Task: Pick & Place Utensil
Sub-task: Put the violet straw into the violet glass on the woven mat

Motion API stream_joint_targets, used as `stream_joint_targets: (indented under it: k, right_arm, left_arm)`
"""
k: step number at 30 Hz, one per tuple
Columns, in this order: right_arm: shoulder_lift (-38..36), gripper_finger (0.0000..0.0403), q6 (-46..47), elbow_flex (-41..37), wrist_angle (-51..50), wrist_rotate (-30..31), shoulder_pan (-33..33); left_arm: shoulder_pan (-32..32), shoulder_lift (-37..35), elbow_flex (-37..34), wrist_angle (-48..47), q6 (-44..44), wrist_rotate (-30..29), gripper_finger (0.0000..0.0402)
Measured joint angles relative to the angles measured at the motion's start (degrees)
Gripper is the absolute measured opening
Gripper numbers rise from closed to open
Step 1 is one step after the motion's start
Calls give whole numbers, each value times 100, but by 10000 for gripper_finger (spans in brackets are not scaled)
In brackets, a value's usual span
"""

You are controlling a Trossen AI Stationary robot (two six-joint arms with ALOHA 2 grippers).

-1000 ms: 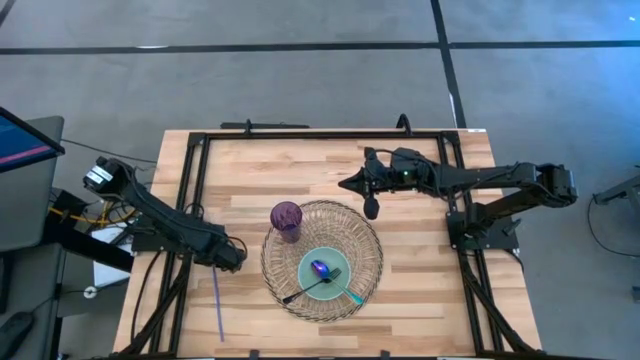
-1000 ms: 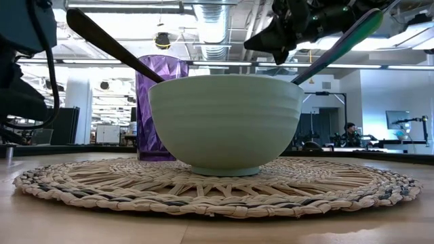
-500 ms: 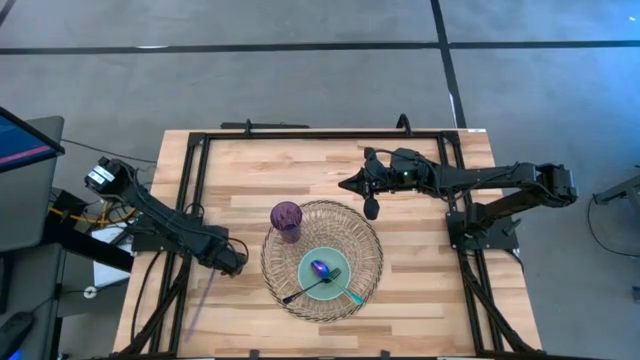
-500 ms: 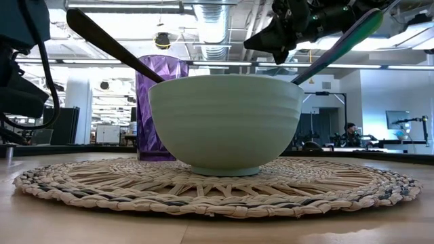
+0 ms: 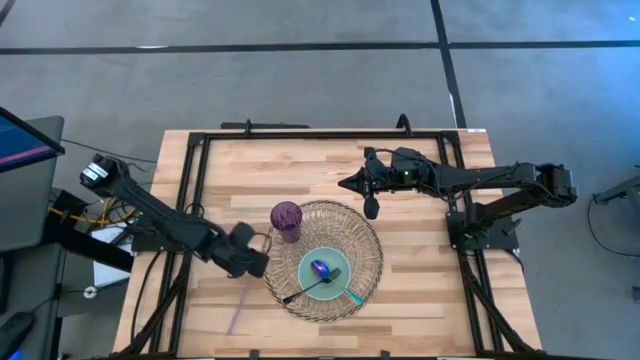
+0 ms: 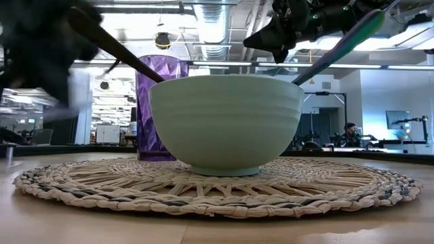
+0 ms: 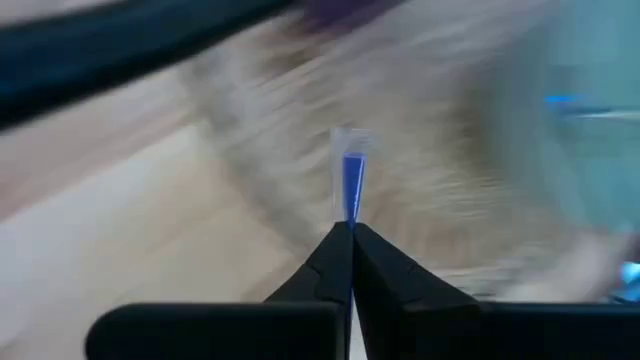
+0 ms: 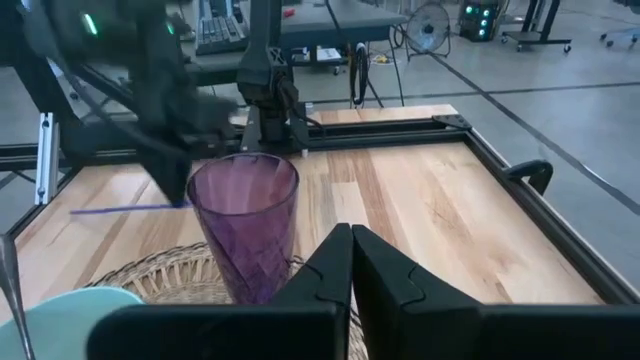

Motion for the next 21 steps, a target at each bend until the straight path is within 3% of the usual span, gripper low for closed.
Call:
stream_joint_targets:
  k: [7, 13, 21]
  right_arm:
    - [2, 3, 10, -2, -23, 0, 0]
    - [2, 3, 10, 0, -29, 0, 0]
    - [2, 3, 8, 0, -33, 1, 0]
  left_arm:
    - [-4, -280, 592, 1447, 2143, -387, 4]
    - [-10, -449, 724, 3609, 4677, -362, 4]
    - [-6, -981, 721, 5272, 8159, -503, 4]
